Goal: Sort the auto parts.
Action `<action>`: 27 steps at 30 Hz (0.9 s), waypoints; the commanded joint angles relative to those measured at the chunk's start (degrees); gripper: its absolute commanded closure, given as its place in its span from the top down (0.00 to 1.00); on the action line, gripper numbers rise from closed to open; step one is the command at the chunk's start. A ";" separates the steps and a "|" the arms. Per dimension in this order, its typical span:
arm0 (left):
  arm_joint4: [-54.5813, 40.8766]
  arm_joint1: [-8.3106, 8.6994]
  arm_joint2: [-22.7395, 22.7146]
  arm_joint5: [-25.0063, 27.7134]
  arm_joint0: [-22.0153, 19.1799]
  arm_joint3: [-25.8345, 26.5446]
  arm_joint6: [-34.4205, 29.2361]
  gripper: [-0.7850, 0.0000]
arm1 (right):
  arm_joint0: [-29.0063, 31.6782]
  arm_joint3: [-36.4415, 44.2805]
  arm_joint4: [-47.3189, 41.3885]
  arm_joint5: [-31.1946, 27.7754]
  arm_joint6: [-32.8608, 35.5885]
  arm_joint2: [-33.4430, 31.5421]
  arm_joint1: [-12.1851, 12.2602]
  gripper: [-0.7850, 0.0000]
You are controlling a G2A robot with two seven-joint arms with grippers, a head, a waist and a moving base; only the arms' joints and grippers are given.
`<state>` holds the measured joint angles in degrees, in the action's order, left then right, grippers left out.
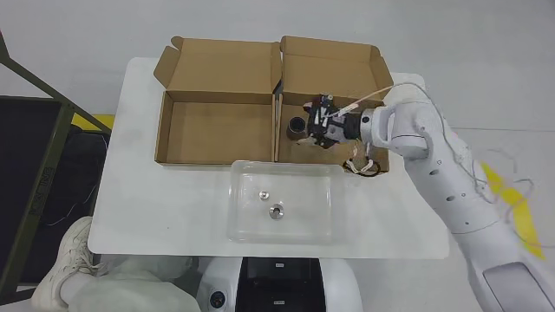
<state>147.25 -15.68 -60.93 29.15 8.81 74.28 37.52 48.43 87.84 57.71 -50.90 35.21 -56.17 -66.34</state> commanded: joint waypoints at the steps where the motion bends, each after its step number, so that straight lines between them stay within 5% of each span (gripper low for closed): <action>1: 0.00 0.00 0.00 0.00 0.00 0.00 0.00 1.00 | 1.05 2.91 0.35 -0.07 0.93 0.39 0.18 0.73; 17: 0.00 0.00 0.00 0.00 0.00 0.00 0.00 1.00 | 4.32 12.16 -0.84 -3.39 7.17 8.24 0.44 0.75; 27: 0.00 0.00 0.00 0.00 0.00 0.00 0.00 1.00 | 6.58 11.04 0.48 -6.02 5.13 9.49 1.15 0.75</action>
<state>147.25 -15.68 -60.93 29.15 8.81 74.28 37.52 54.90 99.17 57.70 -56.40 40.78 -46.95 -65.23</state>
